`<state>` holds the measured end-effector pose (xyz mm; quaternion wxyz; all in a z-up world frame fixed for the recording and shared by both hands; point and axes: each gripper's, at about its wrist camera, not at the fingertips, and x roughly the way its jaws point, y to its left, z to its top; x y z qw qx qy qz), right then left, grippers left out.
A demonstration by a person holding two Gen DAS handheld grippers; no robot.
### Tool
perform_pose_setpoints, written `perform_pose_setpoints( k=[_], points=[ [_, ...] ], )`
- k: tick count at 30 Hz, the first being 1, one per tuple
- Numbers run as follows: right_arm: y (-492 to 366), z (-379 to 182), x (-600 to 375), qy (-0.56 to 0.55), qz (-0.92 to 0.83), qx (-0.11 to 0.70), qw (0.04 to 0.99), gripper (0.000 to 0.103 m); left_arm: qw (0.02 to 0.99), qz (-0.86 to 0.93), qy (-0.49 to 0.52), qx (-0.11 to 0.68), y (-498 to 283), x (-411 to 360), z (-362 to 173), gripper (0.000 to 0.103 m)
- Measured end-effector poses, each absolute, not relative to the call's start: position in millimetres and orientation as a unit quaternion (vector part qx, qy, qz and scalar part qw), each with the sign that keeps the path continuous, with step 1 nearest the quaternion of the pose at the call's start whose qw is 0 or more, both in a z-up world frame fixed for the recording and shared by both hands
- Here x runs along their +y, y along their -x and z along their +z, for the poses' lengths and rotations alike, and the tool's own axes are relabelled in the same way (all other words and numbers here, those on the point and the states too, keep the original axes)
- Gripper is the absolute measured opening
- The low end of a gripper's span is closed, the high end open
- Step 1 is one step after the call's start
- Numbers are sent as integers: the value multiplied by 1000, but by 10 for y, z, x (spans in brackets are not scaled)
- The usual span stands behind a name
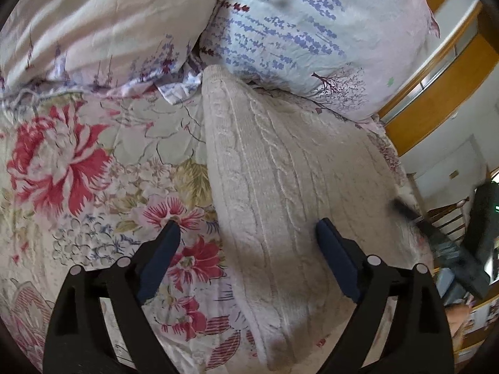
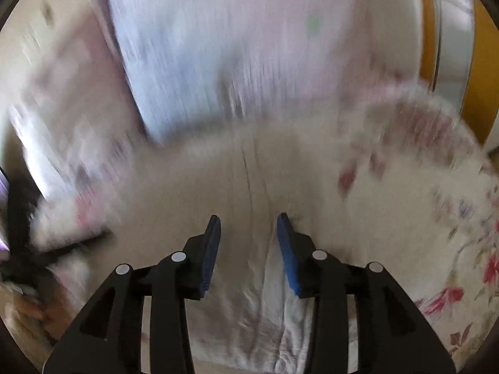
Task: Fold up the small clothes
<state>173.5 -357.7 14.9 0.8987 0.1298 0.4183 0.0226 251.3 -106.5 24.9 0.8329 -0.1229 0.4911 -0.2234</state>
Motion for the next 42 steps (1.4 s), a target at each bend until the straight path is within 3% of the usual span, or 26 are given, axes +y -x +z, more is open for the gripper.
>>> perform_pose_setpoints(
  k=[17, 22, 24, 25, 26, 30, 34, 42],
  points=[
    [-1668, 121, -3805, -214, 56, 402, 888, 41, 848, -210, 88, 478, -2451, -1163, 230, 94],
    [-1669, 243, -4013, -277, 77, 420, 861, 42, 813, -239, 148, 509, -2560, -1020, 185, 93],
    [-1675, 331, -4164, -308, 78, 411, 854, 63, 799, -246, 179, 519, -2622, -956, 144, 92],
    [-1697, 369, -4239, -312, 67, 406, 856, 79, 791, -250, 194, 523, -2657, -926, 118, 92],
    [-1736, 374, -4283, -312, 64, 409, 855, 81, 788, -254, 204, 523, -2676, -907, 108, 92],
    [-1922, 193, -4404, -355, 88, 433, 824, 81, 771, -273, 243, 522, -2752, -855, 74, 89],
    [-2065, 18, -4369, -365, 113, 452, 806, 80, 742, -300, 285, 528, -2803, -859, -2, 77],
    [-2146, -174, -4222, -370, 172, 463, 787, 62, 730, -308, 313, 524, -2820, -937, -67, 68]
  ],
)
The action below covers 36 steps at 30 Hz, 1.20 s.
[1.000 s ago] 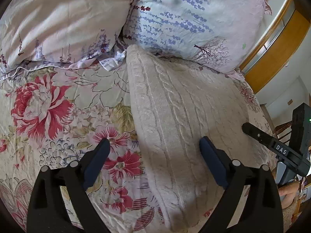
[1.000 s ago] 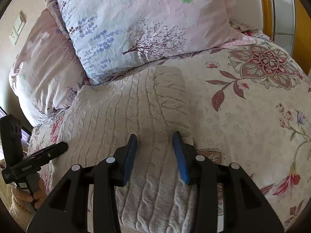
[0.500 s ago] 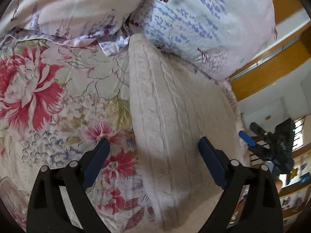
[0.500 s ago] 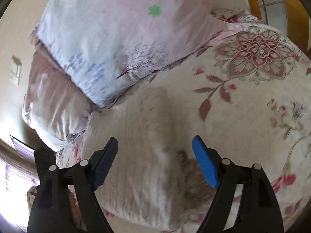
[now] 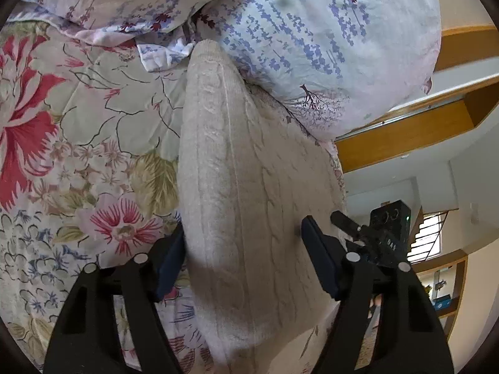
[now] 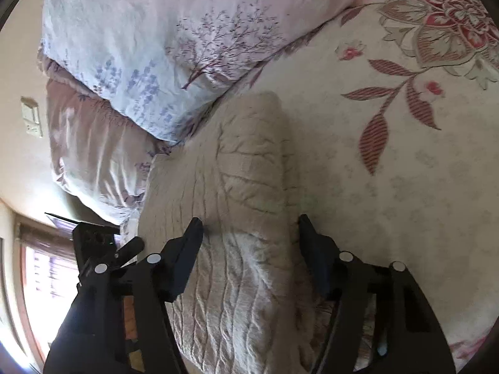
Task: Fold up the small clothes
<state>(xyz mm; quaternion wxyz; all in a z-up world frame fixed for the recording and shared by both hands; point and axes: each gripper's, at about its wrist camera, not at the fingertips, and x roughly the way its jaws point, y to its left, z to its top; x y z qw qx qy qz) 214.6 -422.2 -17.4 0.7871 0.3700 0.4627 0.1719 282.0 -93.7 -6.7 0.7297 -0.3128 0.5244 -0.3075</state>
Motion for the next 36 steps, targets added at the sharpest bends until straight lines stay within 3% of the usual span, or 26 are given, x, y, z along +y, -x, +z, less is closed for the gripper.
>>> perform_pose_setpoints(
  k=[4, 7, 10, 21, 24, 26, 29, 32, 33, 35, 36],
  points=[
    [-2118, -276, -4155, -391, 196, 455, 776, 37, 726, -308, 318, 525, -2806, -915, -102, 51],
    [-2053, -213, -4097, -390, 198, 439, 785, 33, 727, -316, 321, 518, -2771, -854, -78, 39],
    [-1957, -67, -4009, -392, 212, 418, 792, 31, 722, -329, 326, 514, -2689, -704, 5, 36],
    [-1949, 314, -2811, -300, 288, 382, 825, 30, 759, -296, 315, 487, -2263, 527, 396, 37],
    [-2132, 106, -2501, -273, 269, 425, 820, 32, 770, -255, 315, 492, -2273, 824, 259, 41],
    [-2237, -100, -2447, -277, 248, 461, 806, 40, 770, -213, 312, 514, -2318, 949, 47, 46],
    [-2202, -60, -2576, -301, 252, 457, 798, 42, 756, -229, 347, 506, -2296, 1082, -95, 50],
    [-2134, 29, -2713, -306, 241, 442, 808, 42, 774, -223, 320, 499, -2278, 1086, -59, 57],
    [-2125, 48, -2750, -310, 239, 434, 811, 42, 779, -219, 311, 499, -2297, 1048, -56, 57],
    [-2111, 65, -2754, -300, 228, 428, 822, 26, 787, -215, 304, 493, -2304, 1024, -50, 57],
    [-2166, 50, -2671, -284, 210, 432, 830, 25, 791, -211, 300, 489, -2313, 1000, -43, 57]
  ],
)
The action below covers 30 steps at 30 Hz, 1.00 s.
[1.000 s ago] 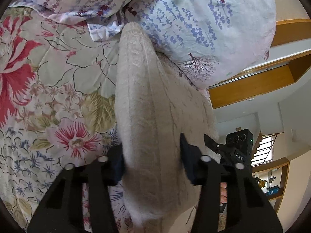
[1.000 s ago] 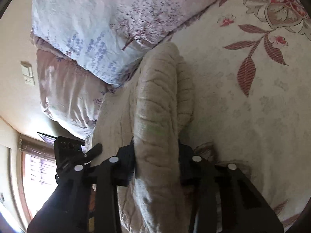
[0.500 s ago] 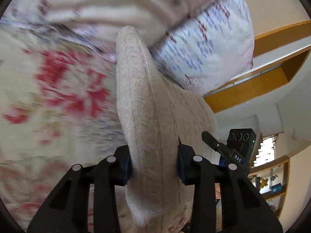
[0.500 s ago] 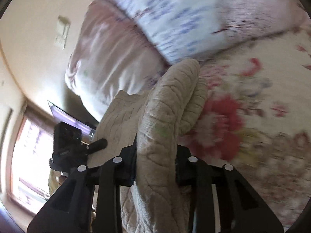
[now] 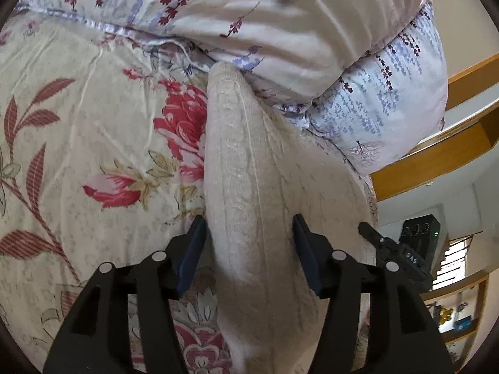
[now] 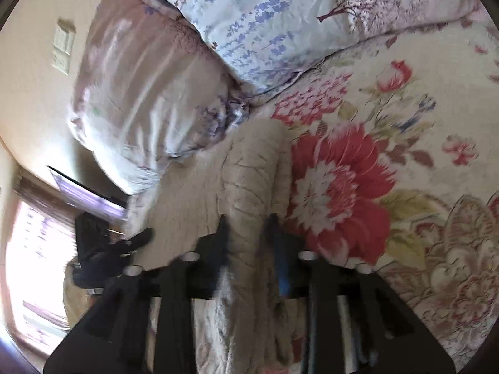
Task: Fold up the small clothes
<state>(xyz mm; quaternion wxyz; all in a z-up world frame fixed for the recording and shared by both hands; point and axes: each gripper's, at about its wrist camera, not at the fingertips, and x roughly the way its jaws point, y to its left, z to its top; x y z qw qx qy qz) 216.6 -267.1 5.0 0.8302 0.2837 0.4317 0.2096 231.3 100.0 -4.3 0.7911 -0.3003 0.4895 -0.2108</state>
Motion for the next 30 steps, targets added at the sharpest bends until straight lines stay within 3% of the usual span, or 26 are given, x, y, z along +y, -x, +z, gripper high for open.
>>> perform_pose_setpoints(
  k=[6, 10, 12, 16, 18, 20, 22, 24, 26, 30],
  points=[
    [-2024, 231, -2469, -177, 145, 409, 883, 26, 851, -168, 206, 453, -2093, 777, 305, 61],
    [-1671, 473, -2432, -131, 152, 348, 916, 39, 888, -181, 147, 397, -1711, 703, 599, 68],
    [-1522, 555, -2383, -127, 190, 329, 916, 39, 898, -195, 105, 380, -1527, 583, 682, 69],
    [-1542, 466, -2186, -111, 224, 364, 897, 49, 892, -205, 60, 399, -1468, 367, 607, 72],
    [-1693, 244, -2126, -95, 190, 413, 886, 50, 887, -189, 46, 419, -1526, 305, 482, 73],
    [-1708, 197, -2133, -99, 184, 403, 891, 52, 887, -165, 27, 430, -1591, 242, 358, 81],
    [-1673, 235, -2119, -94, 177, 403, 893, 52, 883, -166, 54, 436, -1597, 307, 309, 81],
    [-1534, 312, -2127, -85, 169, 385, 903, 62, 880, -172, 77, 437, -1535, 395, 320, 81],
    [-1356, 393, -2129, -69, 150, 359, 919, 92, 885, -167, 89, 425, -1421, 498, 354, 82],
    [-1056, 449, -2150, -39, 112, 311, 943, 100, 903, -141, 86, 398, -1091, 648, 400, 93]
  ],
)
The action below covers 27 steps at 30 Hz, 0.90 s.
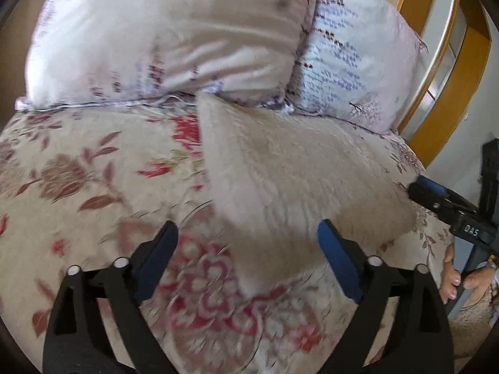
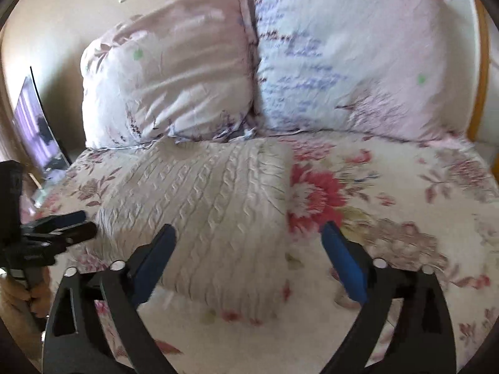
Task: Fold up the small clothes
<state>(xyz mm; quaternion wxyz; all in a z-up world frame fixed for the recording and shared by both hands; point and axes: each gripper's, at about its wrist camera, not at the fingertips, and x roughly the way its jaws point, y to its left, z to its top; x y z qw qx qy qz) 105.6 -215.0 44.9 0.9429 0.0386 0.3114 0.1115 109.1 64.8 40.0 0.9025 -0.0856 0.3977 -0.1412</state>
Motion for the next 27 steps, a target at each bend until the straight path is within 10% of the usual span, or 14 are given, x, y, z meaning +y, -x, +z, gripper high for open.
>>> perform_pose_setpoints(
  k=[27],
  points=[
    [-726, -199, -1730, 17, 67, 415, 907, 102, 891, -48, -16, 451, -773, 189, -16, 101]
  ],
)
